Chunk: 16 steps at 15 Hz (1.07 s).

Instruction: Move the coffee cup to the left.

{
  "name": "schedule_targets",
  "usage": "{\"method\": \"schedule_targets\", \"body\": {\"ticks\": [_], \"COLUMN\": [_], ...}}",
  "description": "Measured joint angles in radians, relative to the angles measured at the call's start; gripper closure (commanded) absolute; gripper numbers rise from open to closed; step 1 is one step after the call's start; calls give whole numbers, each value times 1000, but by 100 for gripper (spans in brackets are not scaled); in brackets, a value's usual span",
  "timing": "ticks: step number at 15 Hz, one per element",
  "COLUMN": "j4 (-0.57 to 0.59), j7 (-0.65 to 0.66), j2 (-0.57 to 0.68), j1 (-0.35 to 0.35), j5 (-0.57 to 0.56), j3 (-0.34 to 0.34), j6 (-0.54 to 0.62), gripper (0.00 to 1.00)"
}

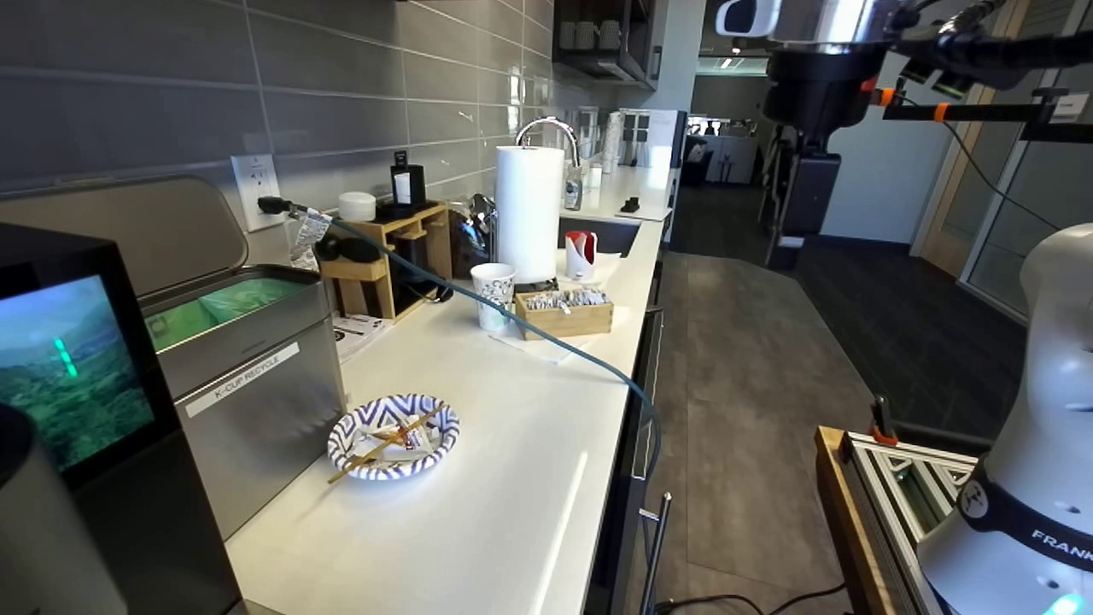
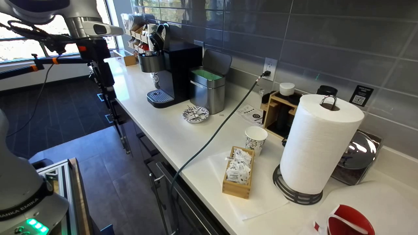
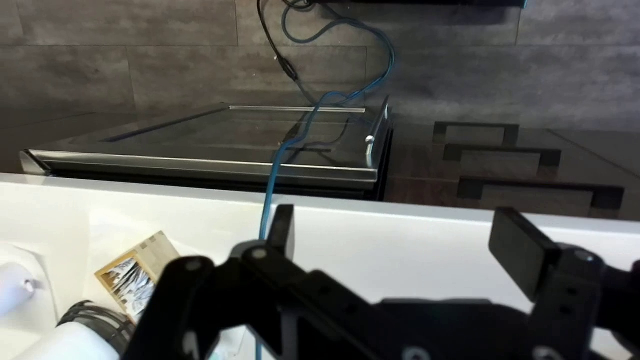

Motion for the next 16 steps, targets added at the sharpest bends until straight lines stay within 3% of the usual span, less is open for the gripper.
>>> {"method": "schedule_targets", "body": {"ticks": [5, 9, 13, 16], "j4": [-15, 51, 181, 180], "j7": [144, 291, 396, 394], "j2": [140, 326, 479, 481], "j1": [-123, -217, -270, -260], "j5": [-51, -79, -167, -167], "j3": [-42, -45, -49, -56], "j6": [276, 470, 530, 530], "gripper": [0, 0, 0, 0]}}
